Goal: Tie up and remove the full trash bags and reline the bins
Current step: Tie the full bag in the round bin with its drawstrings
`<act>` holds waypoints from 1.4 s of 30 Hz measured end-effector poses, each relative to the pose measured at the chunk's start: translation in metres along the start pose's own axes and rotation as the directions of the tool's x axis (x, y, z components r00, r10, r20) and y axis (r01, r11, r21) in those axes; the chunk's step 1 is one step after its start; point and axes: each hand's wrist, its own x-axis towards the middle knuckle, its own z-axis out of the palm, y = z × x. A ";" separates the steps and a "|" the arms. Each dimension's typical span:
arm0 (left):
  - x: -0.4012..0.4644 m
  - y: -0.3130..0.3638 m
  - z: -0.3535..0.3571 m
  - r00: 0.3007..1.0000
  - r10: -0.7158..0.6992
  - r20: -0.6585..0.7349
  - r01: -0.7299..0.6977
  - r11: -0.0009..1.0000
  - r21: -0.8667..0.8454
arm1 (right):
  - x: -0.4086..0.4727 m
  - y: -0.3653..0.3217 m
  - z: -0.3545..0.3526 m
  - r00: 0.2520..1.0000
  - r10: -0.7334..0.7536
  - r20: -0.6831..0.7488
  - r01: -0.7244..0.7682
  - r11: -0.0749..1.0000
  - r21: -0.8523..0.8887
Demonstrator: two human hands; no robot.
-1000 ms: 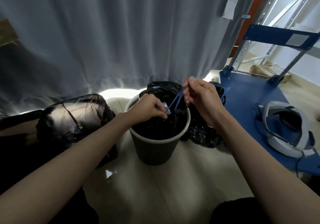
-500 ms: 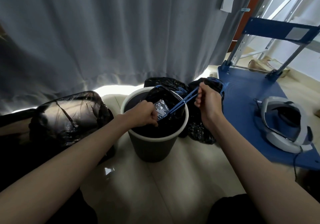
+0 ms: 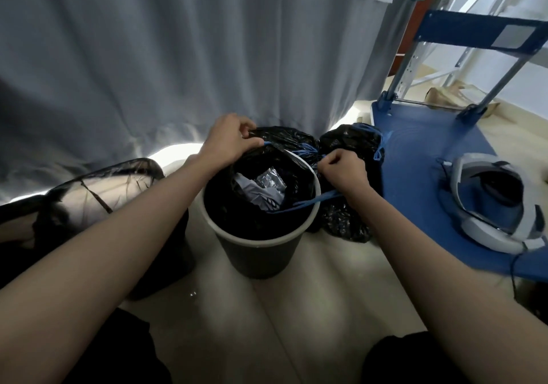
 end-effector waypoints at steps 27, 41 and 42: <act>0.026 0.008 0.007 0.994 0.097 0.041 -0.093 0.990 -0.104 | 0.036 -0.086 0.055 0.925 -0.373 0.072 0.376 0.926 -0.032; 0.005 -0.015 0.001 0.994 -0.078 0.082 0.087 0.989 -0.119 | 0.025 -0.088 0.051 0.872 -0.369 0.321 0.373 0.926 0.051; 0.004 -0.014 0.000 0.994 -0.079 0.074 0.088 0.989 -0.123 | 0.025 -0.087 0.050 0.860 -0.368 0.352 0.389 0.921 0.013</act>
